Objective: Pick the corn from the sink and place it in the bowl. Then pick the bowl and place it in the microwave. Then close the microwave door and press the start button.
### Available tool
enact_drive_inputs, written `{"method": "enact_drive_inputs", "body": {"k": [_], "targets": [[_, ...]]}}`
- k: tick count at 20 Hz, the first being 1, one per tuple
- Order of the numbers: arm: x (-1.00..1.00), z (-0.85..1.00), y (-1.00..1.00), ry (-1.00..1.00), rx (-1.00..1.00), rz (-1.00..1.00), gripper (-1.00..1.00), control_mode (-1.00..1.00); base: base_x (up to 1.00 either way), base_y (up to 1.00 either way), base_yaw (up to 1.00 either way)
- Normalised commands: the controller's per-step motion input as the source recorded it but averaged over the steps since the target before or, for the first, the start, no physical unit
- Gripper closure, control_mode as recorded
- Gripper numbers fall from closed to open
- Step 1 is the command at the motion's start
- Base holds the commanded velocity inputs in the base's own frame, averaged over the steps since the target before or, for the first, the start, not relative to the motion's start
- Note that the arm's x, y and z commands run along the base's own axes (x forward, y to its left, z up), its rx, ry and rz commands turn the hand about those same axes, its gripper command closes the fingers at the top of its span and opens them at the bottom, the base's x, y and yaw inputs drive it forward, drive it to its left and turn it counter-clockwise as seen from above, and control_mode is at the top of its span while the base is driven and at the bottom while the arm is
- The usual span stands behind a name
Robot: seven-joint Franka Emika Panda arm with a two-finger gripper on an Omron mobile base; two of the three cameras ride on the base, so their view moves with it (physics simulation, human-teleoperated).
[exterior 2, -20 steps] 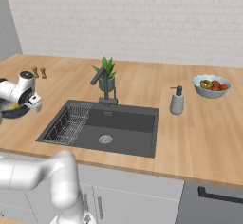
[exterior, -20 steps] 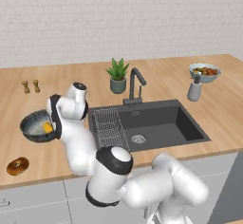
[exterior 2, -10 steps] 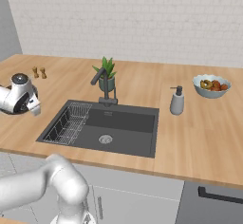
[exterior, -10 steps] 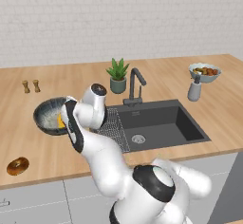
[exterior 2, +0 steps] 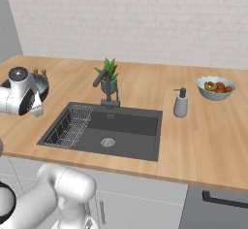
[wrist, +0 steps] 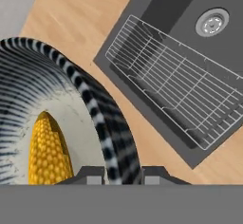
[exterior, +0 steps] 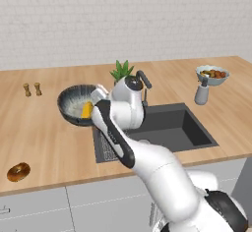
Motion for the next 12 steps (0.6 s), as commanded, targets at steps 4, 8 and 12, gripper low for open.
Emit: {"method": "enact_drive_inputs", "body": {"k": [4, 8, 12], "targets": [[-0.77, 0.40, -0.86, 0.00, 0.02, -0.20, 1.00, -1.00, 0.00, 0.00, 0.00], [-0.72, 0.48, -0.97, 0.00, 0.01, -0.20, 1.00, -1.00, 0.00, 0.00, 0.00], [-0.67, 0.48, -0.91, 0.00, 0.03, -0.17, 1.00, -1.00, 0.00, 0.00, 0.00]]}}
